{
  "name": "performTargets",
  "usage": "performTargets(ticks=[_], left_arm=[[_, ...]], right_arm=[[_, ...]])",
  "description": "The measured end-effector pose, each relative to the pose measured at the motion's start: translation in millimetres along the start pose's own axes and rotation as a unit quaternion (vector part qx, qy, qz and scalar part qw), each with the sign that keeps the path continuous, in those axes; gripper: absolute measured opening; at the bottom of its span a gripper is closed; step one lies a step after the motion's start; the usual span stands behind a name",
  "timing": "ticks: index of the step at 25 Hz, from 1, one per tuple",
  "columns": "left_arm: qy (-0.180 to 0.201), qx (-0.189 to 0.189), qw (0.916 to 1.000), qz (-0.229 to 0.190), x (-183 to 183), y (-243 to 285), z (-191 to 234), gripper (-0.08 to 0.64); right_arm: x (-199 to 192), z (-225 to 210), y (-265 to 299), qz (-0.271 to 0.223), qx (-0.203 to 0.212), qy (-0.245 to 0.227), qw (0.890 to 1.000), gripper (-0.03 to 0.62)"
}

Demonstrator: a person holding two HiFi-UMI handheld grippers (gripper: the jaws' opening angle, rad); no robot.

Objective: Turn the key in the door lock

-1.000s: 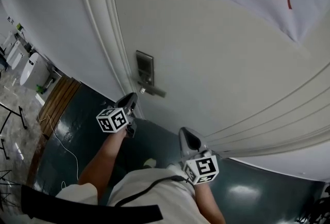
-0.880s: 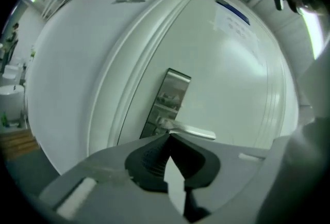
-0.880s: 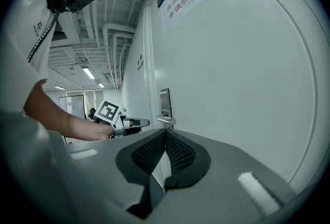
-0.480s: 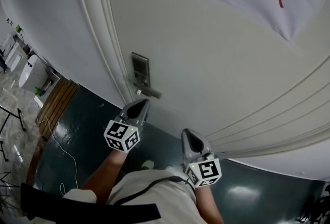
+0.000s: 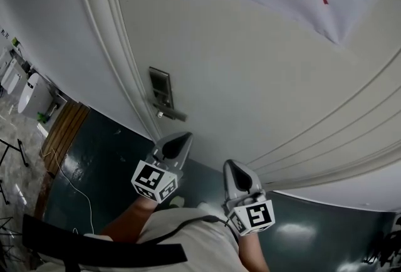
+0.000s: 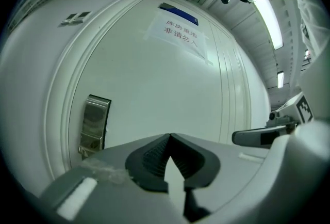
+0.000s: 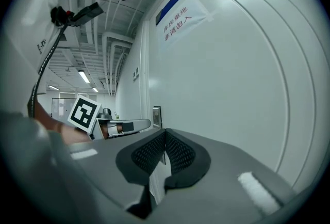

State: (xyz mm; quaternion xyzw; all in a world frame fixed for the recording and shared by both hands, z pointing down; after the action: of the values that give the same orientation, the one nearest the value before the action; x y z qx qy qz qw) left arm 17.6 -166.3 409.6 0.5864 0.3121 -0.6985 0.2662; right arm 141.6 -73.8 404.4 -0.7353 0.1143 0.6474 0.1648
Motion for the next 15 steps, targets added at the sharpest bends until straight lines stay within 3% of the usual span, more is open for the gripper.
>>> performTargets(ticks=[8,15], left_arm=[[0.018,-0.011,0.9998,0.005,-0.6,-3.6,-10.2,0.005],[0.001,0.007,0.9998,0.017,-10.3,-10.3,6.8,0.005]], right_arm=[[-6.0,0.3,-1.8,0.013,-0.002,-0.004,1.0,0.008],[-7.9,2.9,1.0,0.016,-0.006,-0.005,1.0,0.008]])
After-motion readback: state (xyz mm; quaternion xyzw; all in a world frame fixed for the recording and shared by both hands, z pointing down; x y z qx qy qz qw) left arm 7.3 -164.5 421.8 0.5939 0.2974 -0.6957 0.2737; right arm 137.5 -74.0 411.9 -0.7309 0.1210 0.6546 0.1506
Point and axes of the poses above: the fingertips, and each gripper's own axes: y forward along the fingers, z to its left, x out of its top, the point moved 3 cm from there along -y, backward along the fingers, and after that the axes turned 8 degrees about -z, right-handed, at the moved point
